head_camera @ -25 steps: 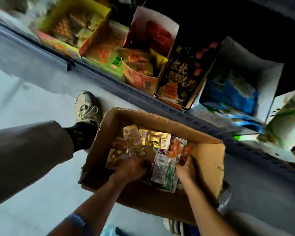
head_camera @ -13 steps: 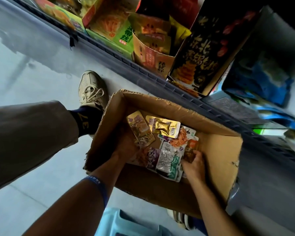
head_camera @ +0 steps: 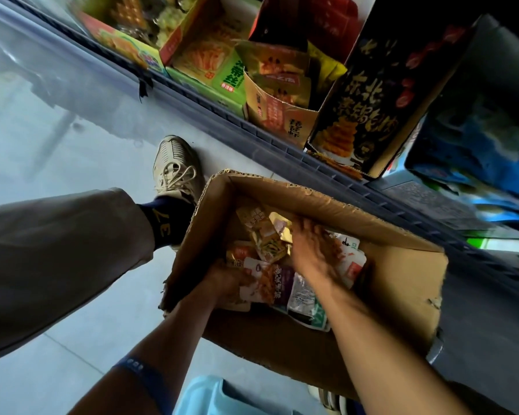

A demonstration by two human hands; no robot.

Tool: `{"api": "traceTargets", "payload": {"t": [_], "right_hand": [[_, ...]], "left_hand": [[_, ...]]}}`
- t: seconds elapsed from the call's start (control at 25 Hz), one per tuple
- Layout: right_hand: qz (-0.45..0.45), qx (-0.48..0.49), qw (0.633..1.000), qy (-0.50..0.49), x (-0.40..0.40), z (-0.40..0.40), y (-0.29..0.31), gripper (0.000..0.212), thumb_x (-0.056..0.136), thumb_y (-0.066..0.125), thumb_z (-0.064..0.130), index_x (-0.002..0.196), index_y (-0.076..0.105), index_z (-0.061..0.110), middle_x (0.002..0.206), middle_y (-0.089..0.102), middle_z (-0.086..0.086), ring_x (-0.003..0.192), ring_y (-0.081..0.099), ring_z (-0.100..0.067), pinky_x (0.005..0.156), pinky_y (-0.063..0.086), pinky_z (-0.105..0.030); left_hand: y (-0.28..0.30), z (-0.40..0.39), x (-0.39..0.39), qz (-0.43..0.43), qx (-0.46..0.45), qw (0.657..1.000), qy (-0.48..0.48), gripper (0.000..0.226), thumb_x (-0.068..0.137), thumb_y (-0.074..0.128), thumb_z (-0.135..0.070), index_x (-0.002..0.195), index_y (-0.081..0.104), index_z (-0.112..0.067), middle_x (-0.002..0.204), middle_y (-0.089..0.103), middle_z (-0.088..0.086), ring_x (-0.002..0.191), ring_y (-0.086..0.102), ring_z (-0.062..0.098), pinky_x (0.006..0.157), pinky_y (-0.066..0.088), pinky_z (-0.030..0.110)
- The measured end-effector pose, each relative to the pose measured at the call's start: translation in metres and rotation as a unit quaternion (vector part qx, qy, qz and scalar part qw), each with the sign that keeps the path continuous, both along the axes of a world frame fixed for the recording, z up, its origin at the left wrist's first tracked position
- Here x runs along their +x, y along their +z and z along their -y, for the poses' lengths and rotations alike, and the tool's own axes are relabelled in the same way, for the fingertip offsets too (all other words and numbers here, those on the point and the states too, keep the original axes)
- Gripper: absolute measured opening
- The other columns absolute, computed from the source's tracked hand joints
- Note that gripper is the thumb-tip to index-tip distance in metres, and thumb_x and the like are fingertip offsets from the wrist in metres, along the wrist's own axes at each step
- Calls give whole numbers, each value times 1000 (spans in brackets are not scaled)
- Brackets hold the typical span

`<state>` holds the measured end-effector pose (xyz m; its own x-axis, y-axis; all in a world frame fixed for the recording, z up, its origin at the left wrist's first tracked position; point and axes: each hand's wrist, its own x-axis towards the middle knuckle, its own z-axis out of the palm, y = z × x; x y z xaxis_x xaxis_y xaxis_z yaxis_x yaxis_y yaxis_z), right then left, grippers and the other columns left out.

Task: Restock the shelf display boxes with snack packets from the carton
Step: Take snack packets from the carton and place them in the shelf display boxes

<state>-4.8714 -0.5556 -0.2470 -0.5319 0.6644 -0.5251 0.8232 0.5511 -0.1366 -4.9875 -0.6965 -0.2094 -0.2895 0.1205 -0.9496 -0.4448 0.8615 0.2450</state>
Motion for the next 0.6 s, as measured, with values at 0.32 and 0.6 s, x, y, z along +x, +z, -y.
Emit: {"api": "traceTargets", "payload": {"t": [0.32,0.6], "right_hand": [[-159,-245,857,-424,48,27,24,32,93,66,28,124,61,21,118,66,1,106,63,-23,93,50,-39],[-197,-138,932,-271,-3,29,55,37,96,58,19,132,58,13,127,62,-6,117,60,-27,90,46,-30]], "left_hand": [[13,-4,-18,-23,46,998,47,75,66,87,-49,125,57,-15,125,64,12,107,62,26,98,50,43],[42,-5,-3,-122,93,988,8,17,98,53,-12,114,59,-9,102,64,12,92,59,22,84,50,35]]}}
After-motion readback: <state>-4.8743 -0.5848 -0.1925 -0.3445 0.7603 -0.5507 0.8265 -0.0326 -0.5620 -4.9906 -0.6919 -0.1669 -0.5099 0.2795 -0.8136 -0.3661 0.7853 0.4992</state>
